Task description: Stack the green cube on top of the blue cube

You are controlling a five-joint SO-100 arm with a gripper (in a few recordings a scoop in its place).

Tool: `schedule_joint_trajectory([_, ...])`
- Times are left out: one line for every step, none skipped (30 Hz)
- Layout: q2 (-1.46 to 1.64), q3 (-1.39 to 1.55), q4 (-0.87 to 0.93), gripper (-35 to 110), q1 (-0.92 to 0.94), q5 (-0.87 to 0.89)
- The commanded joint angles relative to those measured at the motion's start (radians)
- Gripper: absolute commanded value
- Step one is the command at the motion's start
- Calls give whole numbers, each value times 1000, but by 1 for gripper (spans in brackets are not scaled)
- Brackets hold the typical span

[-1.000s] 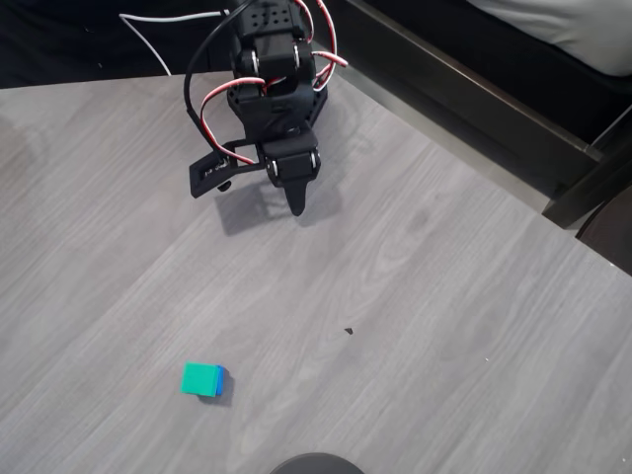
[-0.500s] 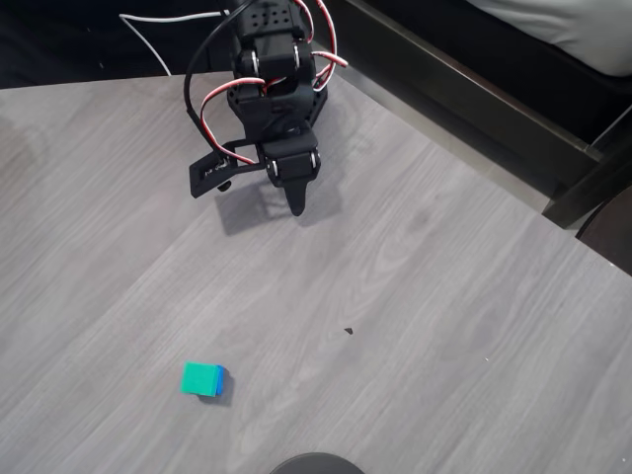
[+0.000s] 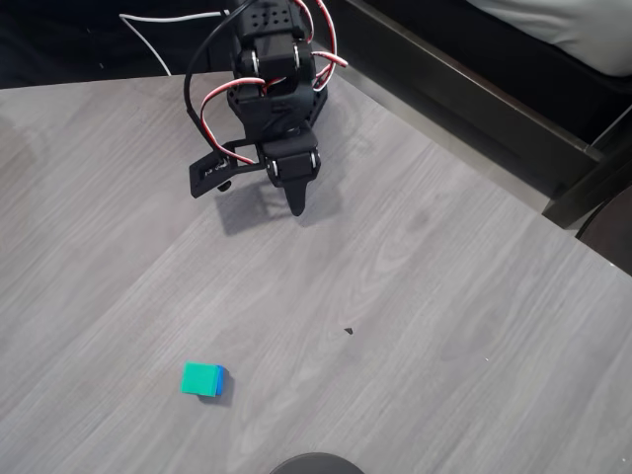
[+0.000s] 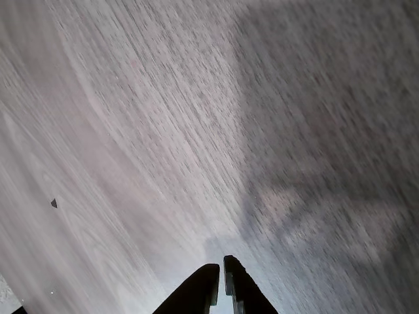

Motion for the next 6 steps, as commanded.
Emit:
schedule_joint_trajectory([28,2,14,0,-6,-2])
schedule_joint_trajectory([28,2,14,0,-6,-2])
schedule_joint_trajectory([28,2,14,0,-6,-2])
schedule_joint_trajectory([28,2,14,0,-6,-2])
schedule_joint_trajectory([28,2,14,0,-6,-2])
schedule_joint_trajectory([28,2,14,0,-6,-2])
